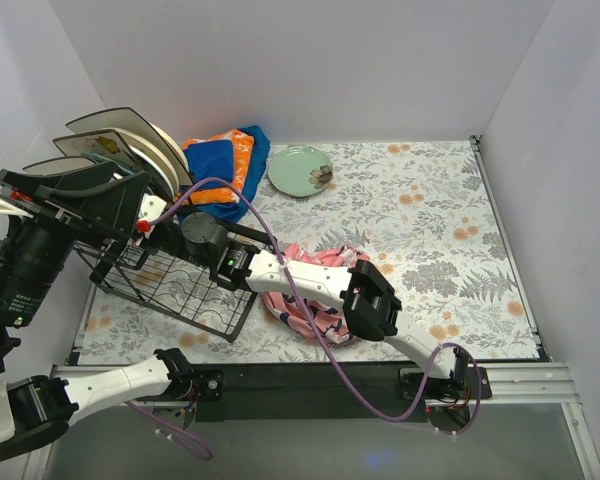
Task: Unload the plates from the dish rack
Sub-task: Unload the plate from the dish rack.
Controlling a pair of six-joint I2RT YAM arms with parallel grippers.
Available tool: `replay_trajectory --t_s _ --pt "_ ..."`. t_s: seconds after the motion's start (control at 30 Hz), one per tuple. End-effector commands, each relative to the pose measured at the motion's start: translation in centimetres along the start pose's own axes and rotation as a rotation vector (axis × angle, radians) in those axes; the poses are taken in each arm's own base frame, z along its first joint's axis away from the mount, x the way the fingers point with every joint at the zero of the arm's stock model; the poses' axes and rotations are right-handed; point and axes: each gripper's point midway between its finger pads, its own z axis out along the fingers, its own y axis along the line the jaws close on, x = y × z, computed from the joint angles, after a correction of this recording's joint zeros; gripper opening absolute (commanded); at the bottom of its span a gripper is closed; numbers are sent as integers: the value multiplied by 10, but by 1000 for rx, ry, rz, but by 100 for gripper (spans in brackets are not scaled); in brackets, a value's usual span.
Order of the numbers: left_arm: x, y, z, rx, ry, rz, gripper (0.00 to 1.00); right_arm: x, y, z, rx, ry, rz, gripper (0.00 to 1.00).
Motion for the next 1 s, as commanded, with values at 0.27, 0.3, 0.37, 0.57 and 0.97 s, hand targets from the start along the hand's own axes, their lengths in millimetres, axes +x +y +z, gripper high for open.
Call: replay_trajectory --t_s 0.27,0.3,0.37,0.57,0.97 --pt "-4 4 1 -20 3 35 73 -199 -62 -24 82 -482 -96 1" --pt "-4 3 2 -20 2 36 73 -203 -64 -25 84 -494 -86 1" --pt "-9 2 0 -16 -5 31 73 -205 -61 -24 58 -510 -90 1" --pt "-12 3 -2 -18 -15 30 73 -205 -53 -25 14 -517 -93 1" --pt "-11 6 -1 -31 -15 31 73 -225 -51 -32 43 -562 -126 1"
